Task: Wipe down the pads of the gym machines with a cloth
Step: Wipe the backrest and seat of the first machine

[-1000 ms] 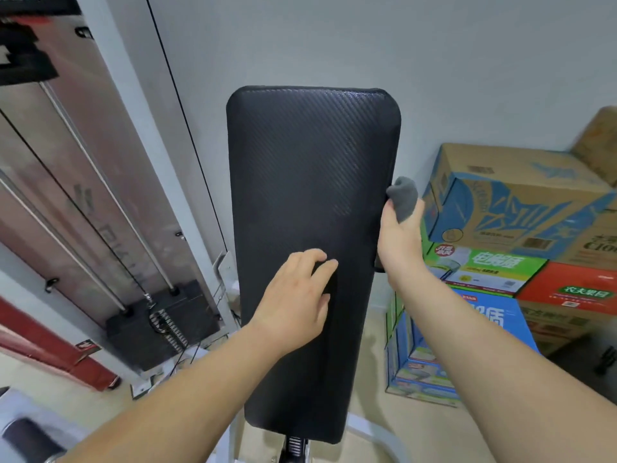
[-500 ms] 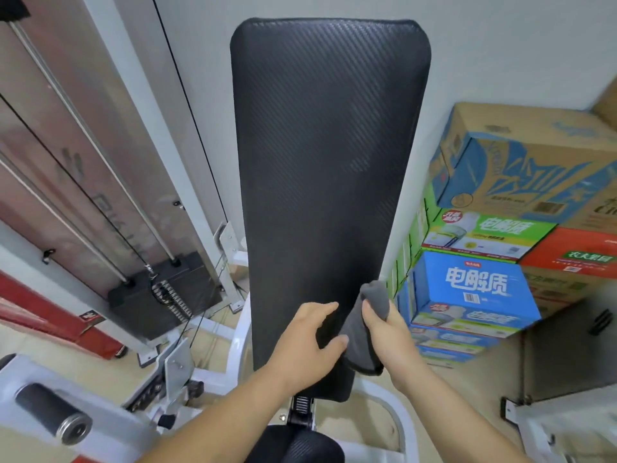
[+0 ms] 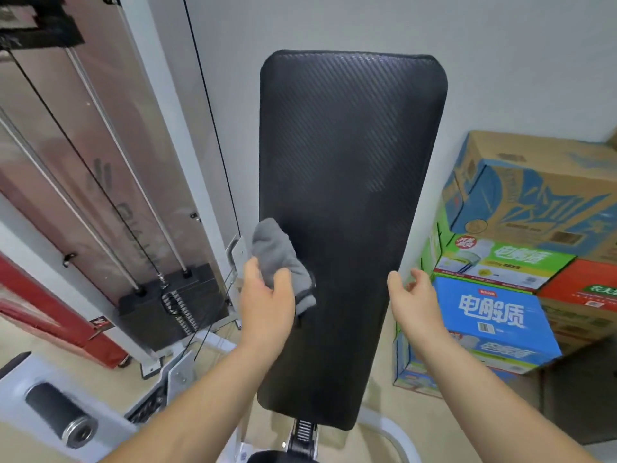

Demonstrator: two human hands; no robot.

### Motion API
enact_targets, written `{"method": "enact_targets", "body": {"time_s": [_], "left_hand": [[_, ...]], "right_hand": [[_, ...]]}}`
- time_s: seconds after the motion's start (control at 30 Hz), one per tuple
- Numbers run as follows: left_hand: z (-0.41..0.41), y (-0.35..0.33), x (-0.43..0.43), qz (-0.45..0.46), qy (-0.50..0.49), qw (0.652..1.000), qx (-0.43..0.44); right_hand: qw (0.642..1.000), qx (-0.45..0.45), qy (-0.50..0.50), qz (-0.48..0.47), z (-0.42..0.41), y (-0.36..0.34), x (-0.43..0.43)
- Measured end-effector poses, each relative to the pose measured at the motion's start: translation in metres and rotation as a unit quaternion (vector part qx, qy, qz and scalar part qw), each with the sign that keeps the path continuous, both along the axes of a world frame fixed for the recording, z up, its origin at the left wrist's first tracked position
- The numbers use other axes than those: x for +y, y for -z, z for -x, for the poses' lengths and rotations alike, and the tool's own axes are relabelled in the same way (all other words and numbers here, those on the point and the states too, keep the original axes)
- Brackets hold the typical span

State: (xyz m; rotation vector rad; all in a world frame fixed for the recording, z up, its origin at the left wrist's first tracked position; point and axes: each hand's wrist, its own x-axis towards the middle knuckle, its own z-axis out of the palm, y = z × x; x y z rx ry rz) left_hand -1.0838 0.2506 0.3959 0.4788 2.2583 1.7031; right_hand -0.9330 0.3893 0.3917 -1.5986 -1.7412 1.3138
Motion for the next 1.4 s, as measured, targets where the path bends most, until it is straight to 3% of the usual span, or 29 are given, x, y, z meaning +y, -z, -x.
{"method": "enact_targets", "body": {"time_s": [0.07, 0.13, 0.2, 0.33, 0.5, 0.63, 0.7, 0.77, 0.87, 0.93, 1.03, 1.13, 1.23, 1.33, 1.4], "left_hand": [[0.021, -0.026, 0.012, 0.019, -0.002, 0.98, 0.199], [0.04, -0.038, 0.035, 0.099, 0.027, 0.905, 0.412], [0.047, -0.03, 0.058, 0.153, 0.057, 0.846, 0.508], [0.045, 0.023, 0.079, 0.1, 0.063, 0.831, 0.543], [0.049, 0.137, 0.053, 0.043, 0.124, 0.769, 0.626], [0.044, 0.249, -0.008, 0.128, 0.255, 0.697, 0.658], [0.05, 0.261, -0.024, 0.138, 0.291, 0.666, 0.673], [0.062, 0.233, -0.014, 0.123, 0.257, 0.683, 0.672], [0.077, 0.164, 0.011, 0.091, 0.075, 0.766, 0.632], [0.079, 0.142, 0.025, 0.068, 0.013, 0.81, 0.582], [0.067, 0.184, 0.023, 0.03, 0.004, 0.822, 0.569], [0.058, 0.267, 0.005, 0.032, 0.034, 0.806, 0.59], [0.058, 0.33, -0.024, 0.036, 0.082, 0.77, 0.632], [0.071, 0.345, -0.046, 0.043, 0.159, 0.661, 0.732], [0.087, 0.323, -0.04, 0.054, 0.145, 0.603, 0.782]], "right_hand": [[0.999, -0.003, -0.016, 0.046, 0.008, 0.017, 0.004], [0.997, 0.034, -0.009, 0.073, 0.012, 0.033, 0.003], [0.996, 0.064, 0.009, 0.065, 0.012, 0.05, 0.003], [0.993, 0.104, 0.043, 0.037, 0.006, 0.075, -0.007], [0.996, 0.071, 0.046, 0.003, 0.014, 0.124, -0.03], [0.991, 0.108, 0.085, -0.005, 0.022, 0.148, -0.029], [0.986, 0.141, 0.093, -0.01, 0.024, 0.156, -0.034], [0.985, 0.145, 0.096, -0.016, 0.022, 0.159, -0.039], [0.986, 0.136, 0.082, -0.041, 0.02, 0.169, -0.048], [0.99, 0.086, 0.069, -0.086, 0.022, 0.175, -0.049], [0.985, 0.067, 0.044, -0.154, 0.023, 0.189, -0.047], [0.98, 0.07, 0.025, -0.185, 0.02, 0.207, -0.042], [0.977, 0.068, 0.014, -0.201, 0.017, 0.216, -0.042], [0.976, 0.073, 0.002, -0.207, 0.014, 0.219, -0.043], [0.975, 0.076, -0.004, -0.209, 0.013, 0.221, -0.044]]}}
